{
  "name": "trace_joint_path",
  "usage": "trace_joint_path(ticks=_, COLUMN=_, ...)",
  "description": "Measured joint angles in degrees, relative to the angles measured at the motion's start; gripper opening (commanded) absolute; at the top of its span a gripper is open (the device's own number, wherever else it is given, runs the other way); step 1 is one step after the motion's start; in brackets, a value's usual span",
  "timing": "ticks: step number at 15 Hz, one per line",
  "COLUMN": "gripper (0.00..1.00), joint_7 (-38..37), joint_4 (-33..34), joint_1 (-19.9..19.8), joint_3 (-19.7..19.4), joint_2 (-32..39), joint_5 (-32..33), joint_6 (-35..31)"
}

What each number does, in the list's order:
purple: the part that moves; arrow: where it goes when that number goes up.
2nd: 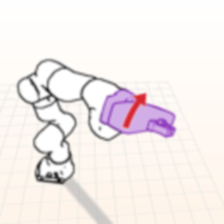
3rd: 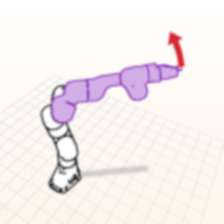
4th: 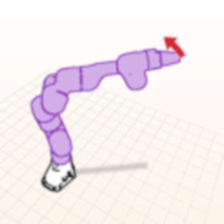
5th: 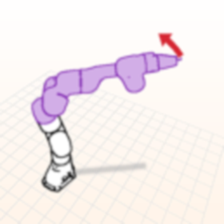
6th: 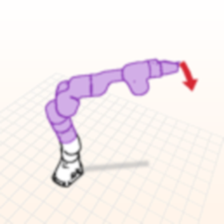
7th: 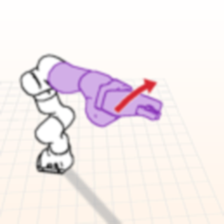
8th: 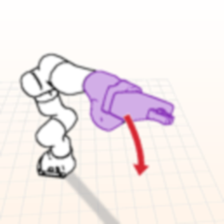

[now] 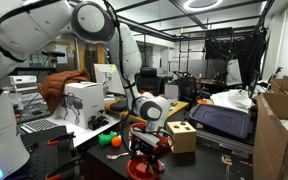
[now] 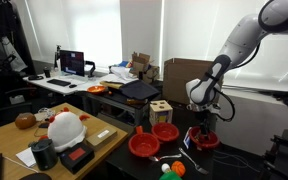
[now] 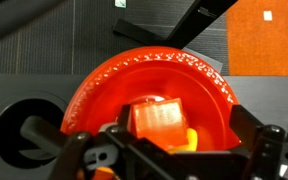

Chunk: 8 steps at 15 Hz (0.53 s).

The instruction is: Move the red block to the red bowl on the left.

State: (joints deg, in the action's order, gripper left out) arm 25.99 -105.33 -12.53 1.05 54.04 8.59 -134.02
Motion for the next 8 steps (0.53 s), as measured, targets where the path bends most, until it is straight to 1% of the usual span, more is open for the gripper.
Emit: trace_joint_path(ticks=8, gripper=1.00, joint_7=0.00, joint_4=0.15, joint_1=0.14, joint_3=0.24, joint_2=0.65, joint_5=0.12, joint_6=-0.02)
